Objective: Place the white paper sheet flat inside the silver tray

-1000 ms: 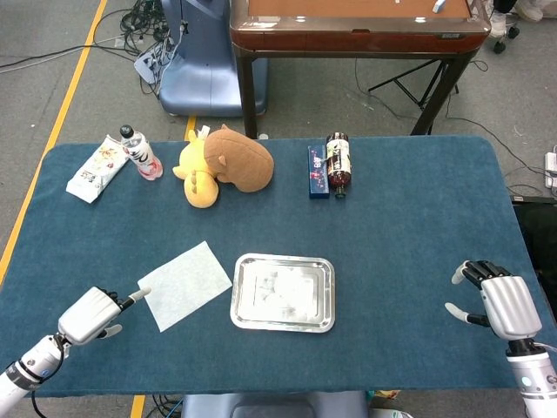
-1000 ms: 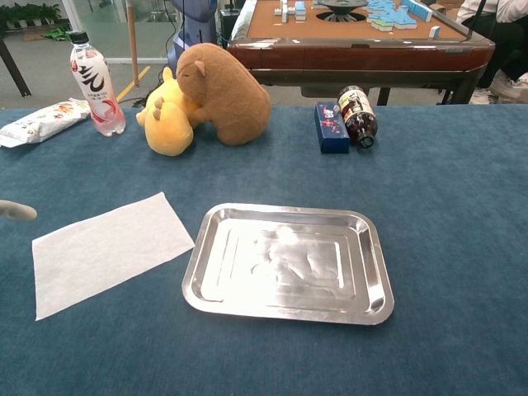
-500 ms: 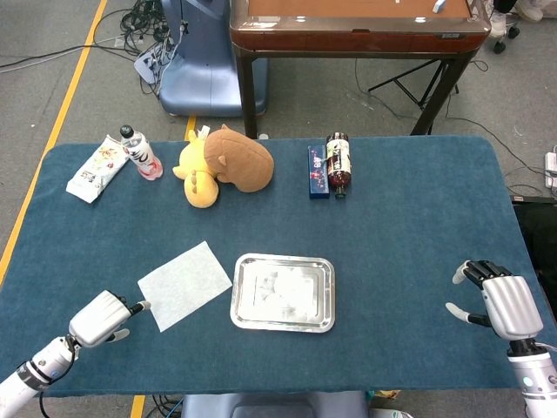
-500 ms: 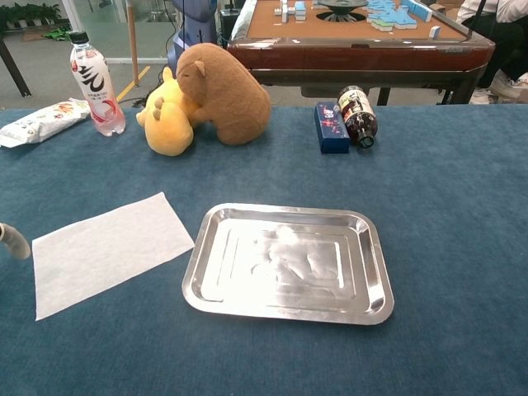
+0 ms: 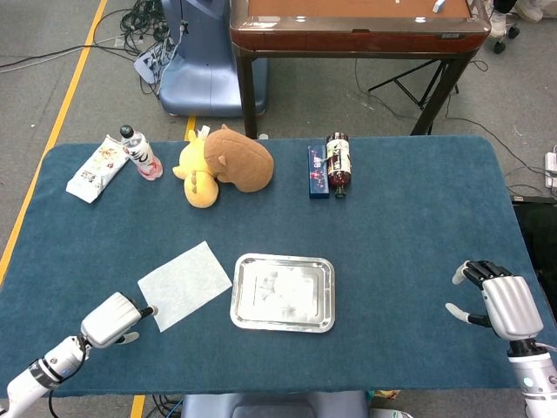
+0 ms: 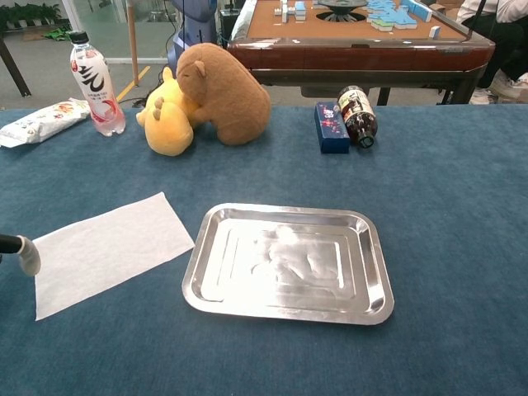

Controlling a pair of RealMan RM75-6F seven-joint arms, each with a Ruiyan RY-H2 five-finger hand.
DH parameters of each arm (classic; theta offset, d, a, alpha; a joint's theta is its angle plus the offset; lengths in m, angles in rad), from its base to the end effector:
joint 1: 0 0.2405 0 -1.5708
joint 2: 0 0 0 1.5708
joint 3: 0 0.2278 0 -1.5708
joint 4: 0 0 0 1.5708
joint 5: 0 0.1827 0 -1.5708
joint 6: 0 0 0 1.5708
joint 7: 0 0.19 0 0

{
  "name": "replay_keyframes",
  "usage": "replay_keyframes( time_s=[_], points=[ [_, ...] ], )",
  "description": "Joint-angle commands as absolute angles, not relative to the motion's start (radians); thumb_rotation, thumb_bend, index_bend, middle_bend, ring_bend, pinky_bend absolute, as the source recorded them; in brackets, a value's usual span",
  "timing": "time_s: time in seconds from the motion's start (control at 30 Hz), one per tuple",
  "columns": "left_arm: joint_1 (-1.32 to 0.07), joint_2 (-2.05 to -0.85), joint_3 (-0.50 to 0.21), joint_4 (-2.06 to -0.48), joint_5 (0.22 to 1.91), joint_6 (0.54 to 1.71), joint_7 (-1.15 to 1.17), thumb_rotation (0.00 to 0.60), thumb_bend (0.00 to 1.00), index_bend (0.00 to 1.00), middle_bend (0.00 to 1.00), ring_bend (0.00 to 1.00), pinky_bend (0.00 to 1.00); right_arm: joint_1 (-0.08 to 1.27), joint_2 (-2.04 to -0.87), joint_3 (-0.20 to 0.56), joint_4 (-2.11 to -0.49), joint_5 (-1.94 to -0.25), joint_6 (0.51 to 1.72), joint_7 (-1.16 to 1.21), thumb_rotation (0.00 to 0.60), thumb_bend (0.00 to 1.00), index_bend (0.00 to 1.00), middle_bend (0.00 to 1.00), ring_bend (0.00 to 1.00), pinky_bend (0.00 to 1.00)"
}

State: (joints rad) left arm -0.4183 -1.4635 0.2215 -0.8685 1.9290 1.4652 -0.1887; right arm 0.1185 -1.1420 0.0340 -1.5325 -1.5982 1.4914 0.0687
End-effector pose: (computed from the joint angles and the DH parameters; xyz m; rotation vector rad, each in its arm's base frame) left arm -0.2502 0.2526 0.0432 -2.2181 -0.4667 -0.9071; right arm -0.2637 -0.2287 0.1623 1.4861 -0.8605 0.9812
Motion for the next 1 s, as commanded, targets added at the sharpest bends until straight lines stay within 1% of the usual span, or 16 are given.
replay_keyframes(
  time_s=[0.03, 0.23, 0.4, 0.53, 0.77, 1.0],
  points=[
    [-0.425, -1.463, 0.222, -0.879, 1.924, 1.452, -0.181, 0.600, 0.11, 0.43, 0.93, 0.78, 0.91, 0.119, -1.142, 0.034, -1.532, -1.597, 1.491, 0.069, 0.600, 0.06, 0.50, 0.43, 0.34, 0.47],
    [-0.439, -1.460, 0.219, -0.902, 1.910, 1.418, -0.162, 0.600, 0.11, 0.43, 0.93, 0.78, 0.91, 0.119, -1.141, 0.034, -1.532, -1.597, 1.490, 0.071, 0.600, 0.06, 0.50, 0.43, 0.34, 0.47],
    [-0.444, -1.459, 0.214, -0.914, 1.889, 1.385, -0.152, 0.600, 0.13, 0.43, 0.94, 0.79, 0.91, 0.120, -1.141, 0.034, -1.531, -1.598, 1.489, 0.072, 0.600, 0.06, 0.50, 0.43, 0.34, 0.47],
    [-0.447, -1.462, 0.211, -0.916, 1.881, 1.380, -0.155, 0.600, 0.14, 0.44, 0.94, 0.79, 0.91, 0.121, -1.141, 0.033, -1.531, -1.598, 1.486, 0.072, 0.600, 0.06, 0.50, 0.43, 0.34, 0.47],
    [-0.454, -1.469, 0.213, -0.917, 1.880, 1.371, -0.152, 0.600, 0.19, 0.45, 0.94, 0.79, 0.91, 0.122, -1.141, 0.033, -1.532, -1.596, 1.484, 0.074, 0.600, 0.06, 0.50, 0.43, 0.34, 0.47],
    [-0.462, -1.485, 0.211, -0.921, 1.875, 1.355, -0.144, 0.600, 0.19, 0.45, 0.94, 0.79, 0.91, 0.123, -1.139, 0.032, -1.533, -1.597, 1.482, 0.078, 0.600, 0.06, 0.50, 0.43, 0.34, 0.47]
  ],
)
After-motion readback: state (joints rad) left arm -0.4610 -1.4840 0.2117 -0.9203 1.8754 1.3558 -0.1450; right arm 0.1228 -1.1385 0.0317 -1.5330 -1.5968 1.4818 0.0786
